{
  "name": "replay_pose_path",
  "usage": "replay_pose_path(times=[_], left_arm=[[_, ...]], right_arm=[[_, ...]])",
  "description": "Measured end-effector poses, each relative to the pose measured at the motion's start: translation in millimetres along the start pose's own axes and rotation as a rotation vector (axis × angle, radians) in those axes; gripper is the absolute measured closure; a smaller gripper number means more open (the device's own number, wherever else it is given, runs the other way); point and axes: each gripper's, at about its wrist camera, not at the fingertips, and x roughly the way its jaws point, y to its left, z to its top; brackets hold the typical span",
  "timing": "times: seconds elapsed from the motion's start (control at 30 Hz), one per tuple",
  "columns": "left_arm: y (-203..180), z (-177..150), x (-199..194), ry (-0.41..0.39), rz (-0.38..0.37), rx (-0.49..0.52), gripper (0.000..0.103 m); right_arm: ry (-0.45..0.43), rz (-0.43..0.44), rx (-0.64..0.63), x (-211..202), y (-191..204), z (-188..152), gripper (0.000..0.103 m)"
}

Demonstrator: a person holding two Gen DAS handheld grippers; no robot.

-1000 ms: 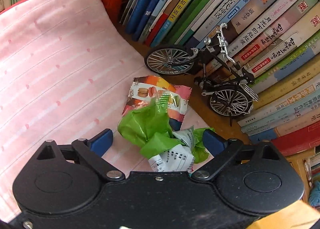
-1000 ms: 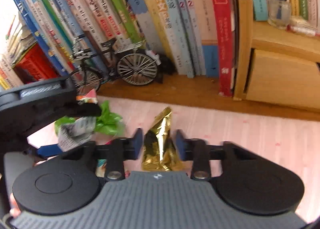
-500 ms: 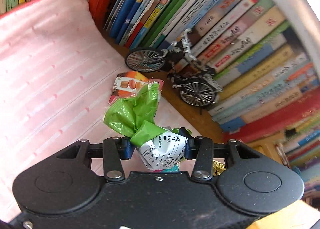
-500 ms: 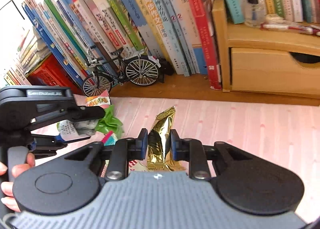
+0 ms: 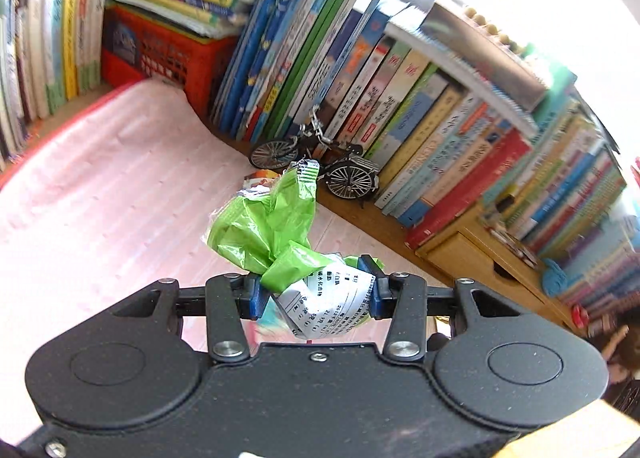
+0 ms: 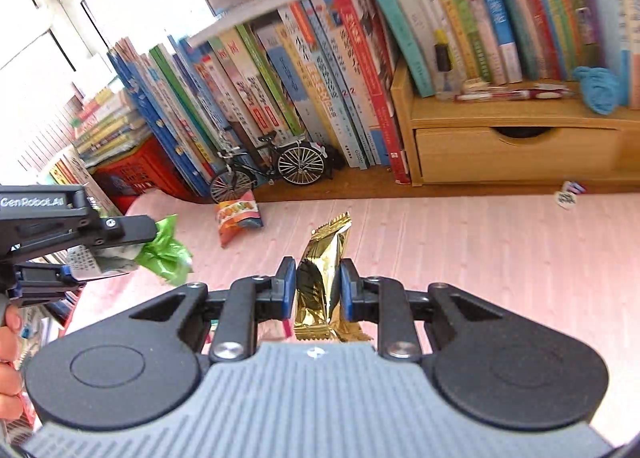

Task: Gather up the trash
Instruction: 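Carry the green bundle and gold packet off the bed over the trash bin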

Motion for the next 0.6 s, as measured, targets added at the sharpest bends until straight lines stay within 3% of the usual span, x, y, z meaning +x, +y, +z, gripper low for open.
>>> replay_pose_path(times=[0.3,0.6], left_arm=[[15,-34,-79,-0.014,-0.027,0.05,0.061],[61,-89,-151,-0.025,-0.054,0.056,0.061]], right_arm=[[-0.034,-0.019,-0.018,-70,28,-26,0.076],[-0.024,-0.032,-0.063,-122,61,-69,0.076]])
